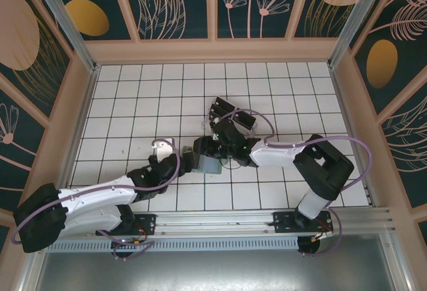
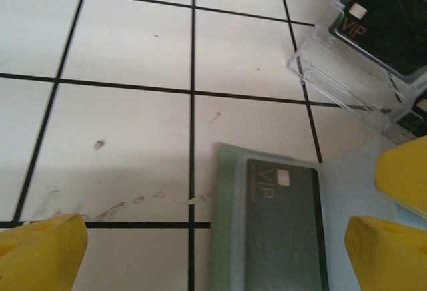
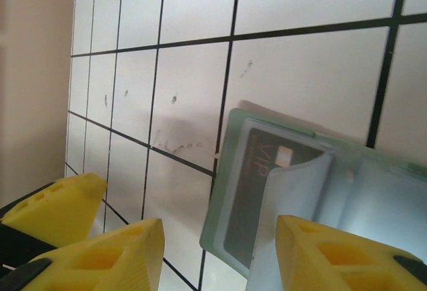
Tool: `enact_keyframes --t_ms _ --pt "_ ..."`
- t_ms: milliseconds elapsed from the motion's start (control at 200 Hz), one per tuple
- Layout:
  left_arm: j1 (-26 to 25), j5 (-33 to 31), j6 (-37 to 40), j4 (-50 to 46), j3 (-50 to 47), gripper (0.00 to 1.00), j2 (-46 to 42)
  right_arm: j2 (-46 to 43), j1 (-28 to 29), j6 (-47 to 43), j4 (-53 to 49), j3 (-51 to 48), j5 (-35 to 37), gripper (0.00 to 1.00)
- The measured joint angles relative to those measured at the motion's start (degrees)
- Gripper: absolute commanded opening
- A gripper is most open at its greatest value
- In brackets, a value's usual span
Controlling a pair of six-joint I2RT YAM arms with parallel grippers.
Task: Put the credit cards into the card holder
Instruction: Flip over the card slot in the card holder.
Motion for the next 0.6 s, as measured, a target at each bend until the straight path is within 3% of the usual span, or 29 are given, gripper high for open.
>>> enact_keyframes --t_ms 385,601 --pt "0.0 -3.6 -3.8 -4.1 -0.1 0.99 -4.4 11.5 0.1 -0.9 -1.3 9.6 -1.9 0.48" --pt "0.0 -3.8 -3.9 -4.1 -0.1 0.98 -3.7 11.2 -0.3 -3.6 -3.3 10.7 -3.5 0.48"
